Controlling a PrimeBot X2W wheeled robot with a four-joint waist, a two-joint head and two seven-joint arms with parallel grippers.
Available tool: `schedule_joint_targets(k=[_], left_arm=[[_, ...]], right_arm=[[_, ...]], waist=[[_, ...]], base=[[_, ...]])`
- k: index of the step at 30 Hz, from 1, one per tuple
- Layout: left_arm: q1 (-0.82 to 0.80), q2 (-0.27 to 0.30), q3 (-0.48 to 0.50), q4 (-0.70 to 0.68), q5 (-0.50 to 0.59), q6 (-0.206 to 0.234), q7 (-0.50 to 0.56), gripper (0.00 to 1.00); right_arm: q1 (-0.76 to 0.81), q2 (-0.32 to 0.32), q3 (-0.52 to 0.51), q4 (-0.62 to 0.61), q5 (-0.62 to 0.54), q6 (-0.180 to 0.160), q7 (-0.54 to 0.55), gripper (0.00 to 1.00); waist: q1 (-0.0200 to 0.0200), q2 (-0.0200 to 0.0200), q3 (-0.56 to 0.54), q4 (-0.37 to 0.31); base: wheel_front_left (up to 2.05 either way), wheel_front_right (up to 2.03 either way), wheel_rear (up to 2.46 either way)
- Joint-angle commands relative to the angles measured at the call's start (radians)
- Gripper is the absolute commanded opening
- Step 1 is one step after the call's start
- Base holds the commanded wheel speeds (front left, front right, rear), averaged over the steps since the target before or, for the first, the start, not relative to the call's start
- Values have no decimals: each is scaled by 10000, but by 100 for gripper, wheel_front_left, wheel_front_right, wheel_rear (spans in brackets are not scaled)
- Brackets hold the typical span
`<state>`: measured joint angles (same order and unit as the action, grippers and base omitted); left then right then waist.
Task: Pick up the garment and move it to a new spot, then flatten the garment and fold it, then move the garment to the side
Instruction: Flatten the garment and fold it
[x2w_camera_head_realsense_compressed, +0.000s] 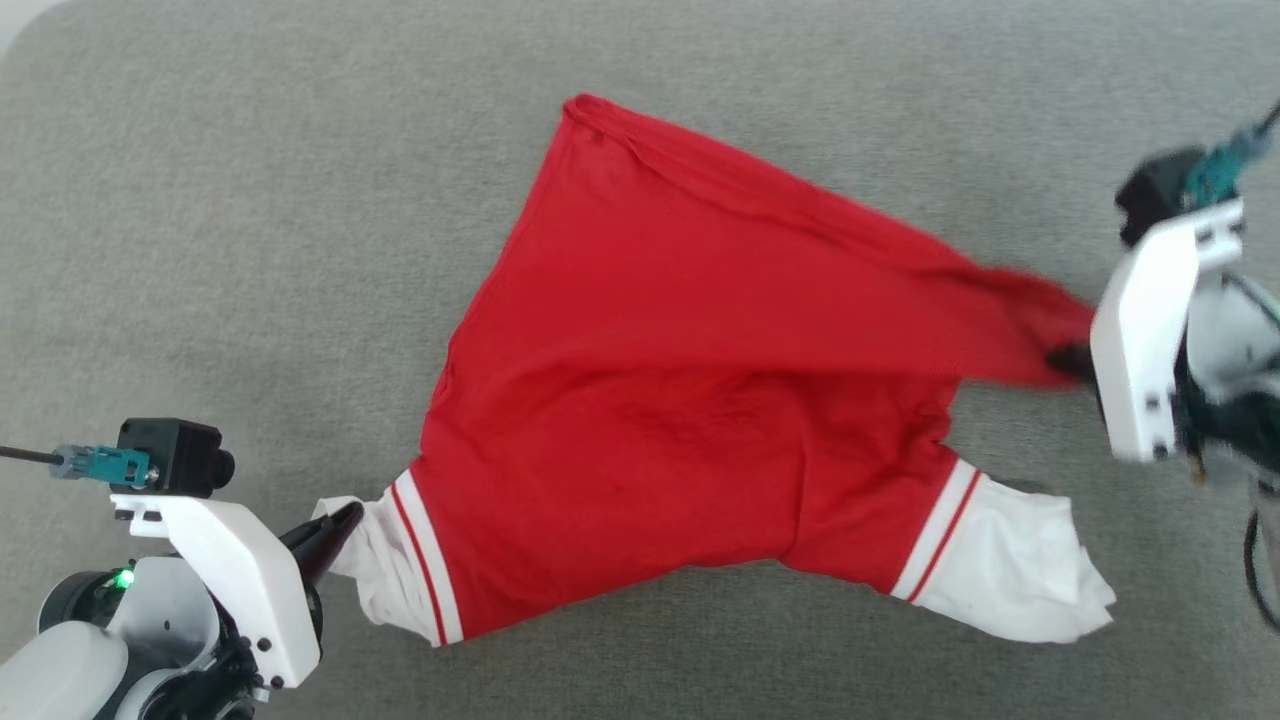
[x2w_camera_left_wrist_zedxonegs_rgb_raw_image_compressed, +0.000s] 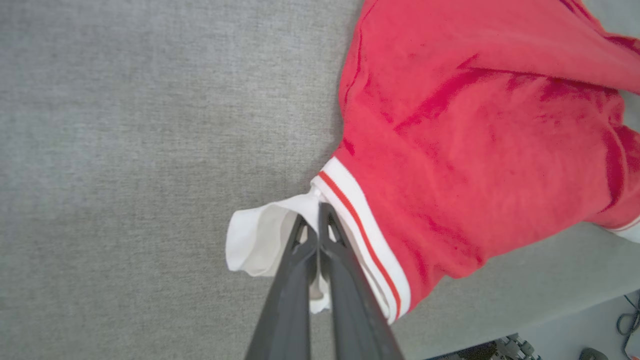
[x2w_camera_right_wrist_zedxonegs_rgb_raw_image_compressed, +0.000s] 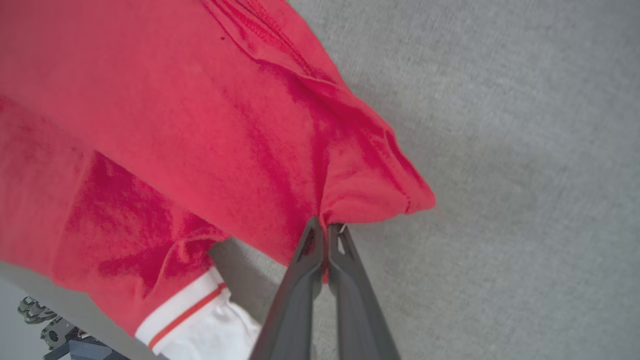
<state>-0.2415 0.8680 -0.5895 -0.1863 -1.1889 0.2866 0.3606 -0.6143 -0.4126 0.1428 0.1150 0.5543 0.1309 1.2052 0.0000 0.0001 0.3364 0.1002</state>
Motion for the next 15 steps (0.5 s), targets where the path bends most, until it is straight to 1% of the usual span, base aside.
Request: schedule_joint_targets(k=[1,6,9,11,12,14,15], left_arm=[[124,60,67,-98,-82,48,-34,0],[205,177,91,-300,-103,129,29,0],[178,192,79,-371,-76,165,57,0],[158,169,58,-391,-56,163,61,0],[127,131,35,-385,-38,134,52,0],[59,83,19,-340,-34,76,57,0],[25,52,12,-313,-45,46,62,0]], right_arm=[[671,59,-214,-644,158,-1,284,0],[2635,456,-1019,-2605,274,-1,1106,0],[3760,881,-1438,-3381,225,-3,1545,0],[4303,1132,-1624,-3639,78,-3,1579,0],[4658,1309,-1620,-3598,-111,-3,1351,0],[4836,1452,-1537,-3263,-269,-3,924,0],[4812,1446,-1494,-3078,-405,-1,606,16]], waist=[[0,-1,-135,-212],[0,-1,-149,-344],[0,-1,-116,-336],[0,-1,-74,-317],[0,-1,-19,-299],[0,-1,26,-268],[0,-1,42,-252]], base=[[0,0,0],[0,0,0],[0,0,0],[0,0,0],[0,0,0],[0,0,0],[0,0,0]])
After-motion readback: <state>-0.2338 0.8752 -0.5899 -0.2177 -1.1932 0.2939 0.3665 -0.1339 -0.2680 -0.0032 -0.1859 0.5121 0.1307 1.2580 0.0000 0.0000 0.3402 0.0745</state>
